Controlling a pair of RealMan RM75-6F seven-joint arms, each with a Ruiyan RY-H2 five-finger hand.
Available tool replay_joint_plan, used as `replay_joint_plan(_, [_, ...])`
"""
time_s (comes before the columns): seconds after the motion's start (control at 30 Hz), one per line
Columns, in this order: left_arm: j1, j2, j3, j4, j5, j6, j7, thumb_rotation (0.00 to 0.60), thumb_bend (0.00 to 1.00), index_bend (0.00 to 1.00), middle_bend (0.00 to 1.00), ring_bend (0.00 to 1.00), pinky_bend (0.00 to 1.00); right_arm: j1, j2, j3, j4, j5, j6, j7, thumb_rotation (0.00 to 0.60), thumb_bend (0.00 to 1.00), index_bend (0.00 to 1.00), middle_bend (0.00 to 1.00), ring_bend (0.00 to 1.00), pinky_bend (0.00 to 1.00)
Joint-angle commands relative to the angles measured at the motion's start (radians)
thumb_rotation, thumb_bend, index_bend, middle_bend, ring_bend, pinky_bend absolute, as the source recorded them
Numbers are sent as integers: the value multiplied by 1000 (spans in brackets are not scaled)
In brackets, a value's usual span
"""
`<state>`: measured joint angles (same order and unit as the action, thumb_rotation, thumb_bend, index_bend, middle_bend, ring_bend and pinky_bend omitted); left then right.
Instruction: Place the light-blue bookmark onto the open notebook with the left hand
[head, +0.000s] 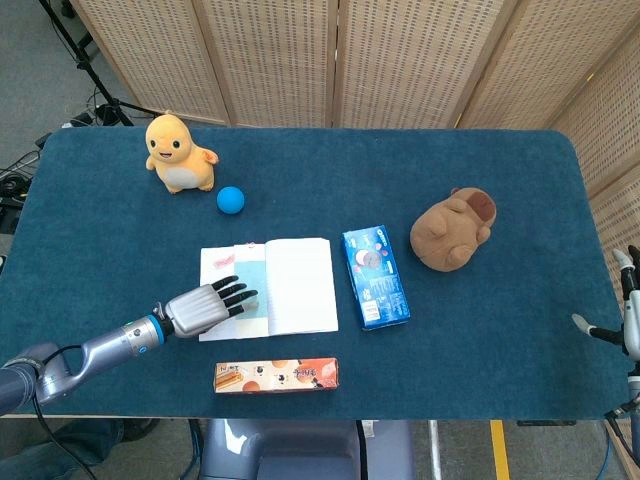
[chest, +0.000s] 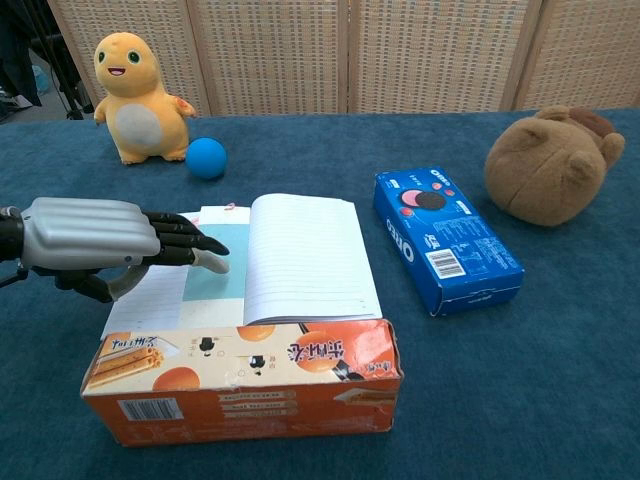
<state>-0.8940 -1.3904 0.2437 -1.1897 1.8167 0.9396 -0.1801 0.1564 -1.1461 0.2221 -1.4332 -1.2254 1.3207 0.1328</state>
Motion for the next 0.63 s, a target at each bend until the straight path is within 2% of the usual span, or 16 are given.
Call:
replay_joint_plan(0.03, [20, 30, -4, -13, 2, 46, -9, 600, 1000, 0, 0, 0, 0, 0, 0, -2, -3, -5, 3, 0, 600, 0, 0, 0, 0, 0])
replay_joint_plan(0.13, [38, 51, -18, -26, -8, 91, -15, 600, 1000, 0, 0, 0, 0, -1, 3, -4, -9, -12, 7, 2, 600, 0, 0, 0, 0, 0])
replay_joint_plan(0.2, [68, 73, -43, -43, -30, 158, -26, 600, 988, 0, 0, 0, 0, -4, 5, -6, -13, -20, 13, 5, 600, 0, 0, 0, 0, 0])
replay_joint_plan(0.27, [101, 94, -68, -61, -60, 217, -44, 600, 833, 0, 0, 0, 0, -6, 7, -8, -18, -28, 21, 8, 600, 0, 0, 0, 0, 0])
replay_joint_plan(0.33, [140, 116, -90, -82, -99, 267, -53, 600, 442, 0, 0, 0, 0, -9, 11, -10, -24, -37, 29, 13, 600, 0, 0, 0, 0, 0])
replay_joint_plan(0.4, [176, 137, -107, -107, -140, 298, -48, 600, 178, 0, 0, 0, 0, -12, 13, -12, -28, -45, 36, 18, 600, 0, 0, 0, 0, 0])
replay_joint_plan(0.43, [200, 147, -119, -122, -168, 320, -39, 600, 89, 0, 0, 0, 0, -14, 15, -13, -31, -50, 39, 21, 600, 0, 0, 0, 0, 0])
replay_joint_plan(0.5, [270, 169, -145, -152, -246, 378, -22, 600, 32, 0, 0, 0, 0, -18, 19, -16, -37, -62, 50, 29, 600, 0, 0, 0, 0, 0])
replay_joint_plan(0.53, [323, 177, -161, -168, -307, 415, -19, 600, 22, 0, 0, 0, 0, -21, 22, -18, -42, -72, 57, 35, 600, 0, 0, 0, 0, 0])
replay_joint_plan(0.63, [400, 176, -181, -177, -398, 456, 20, 600, 10, 0, 0, 0, 0, -25, 27, -23, -47, -87, 68, 46, 600, 0, 0, 0, 0, 0])
